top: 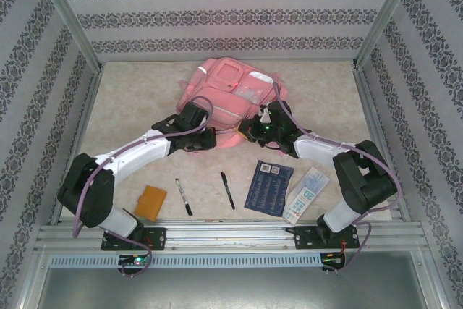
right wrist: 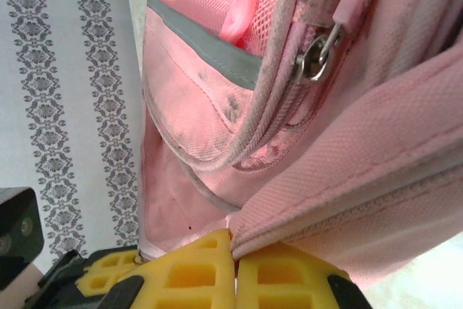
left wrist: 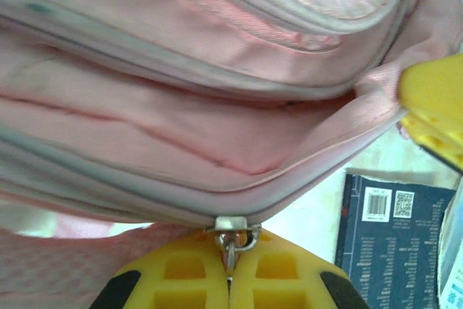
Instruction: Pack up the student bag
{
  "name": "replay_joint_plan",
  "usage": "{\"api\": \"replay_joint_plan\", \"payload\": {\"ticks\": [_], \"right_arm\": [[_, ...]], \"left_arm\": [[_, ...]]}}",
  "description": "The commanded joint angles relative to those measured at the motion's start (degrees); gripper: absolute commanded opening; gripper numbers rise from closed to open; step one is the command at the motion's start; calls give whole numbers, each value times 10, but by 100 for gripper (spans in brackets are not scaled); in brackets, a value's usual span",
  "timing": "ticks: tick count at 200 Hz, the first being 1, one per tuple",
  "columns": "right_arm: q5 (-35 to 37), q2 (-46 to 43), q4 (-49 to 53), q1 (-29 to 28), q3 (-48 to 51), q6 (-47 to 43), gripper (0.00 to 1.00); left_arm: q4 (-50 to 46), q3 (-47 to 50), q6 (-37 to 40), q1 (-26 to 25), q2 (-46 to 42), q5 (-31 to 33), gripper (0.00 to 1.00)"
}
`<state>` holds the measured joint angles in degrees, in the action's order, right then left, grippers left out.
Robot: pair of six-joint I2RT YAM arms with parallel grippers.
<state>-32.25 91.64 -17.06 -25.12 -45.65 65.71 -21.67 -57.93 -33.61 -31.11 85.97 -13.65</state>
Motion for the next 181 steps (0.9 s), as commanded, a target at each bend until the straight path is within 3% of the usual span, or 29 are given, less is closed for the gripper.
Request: {"api": "replay_joint_plan", "payload": {"ticks": [1, 40, 83, 92, 104, 118, 146, 181], "right_arm": [[32, -13, 11, 53, 13, -30, 0], [0, 4, 22, 114, 9, -58, 0], [-26, 20, 43, 163, -33, -145, 4], [-26, 19, 55, 172, -41, -147, 9], [-19, 13, 85, 183, -48, -143, 29], [17, -11, 173, 187, -60, -144, 36], [78, -62, 420, 135, -115, -83, 48], [133, -111, 424, -2, -78, 75, 55]], "left_arm": [[-65, 16, 53, 33, -42, 37, 0], [-73, 30, 120, 50, -71, 35, 0], [11, 27, 109, 40, -22, -74, 0], [12, 12, 113, 32, -5, -82, 0], [0, -11, 112, 25, 19, -82, 0], [1, -29, 100, 20, 43, -93, 0], [48, -25, 67, 6, 58, -116, 0], [72, -37, 63, -12, 74, -125, 0]]}}
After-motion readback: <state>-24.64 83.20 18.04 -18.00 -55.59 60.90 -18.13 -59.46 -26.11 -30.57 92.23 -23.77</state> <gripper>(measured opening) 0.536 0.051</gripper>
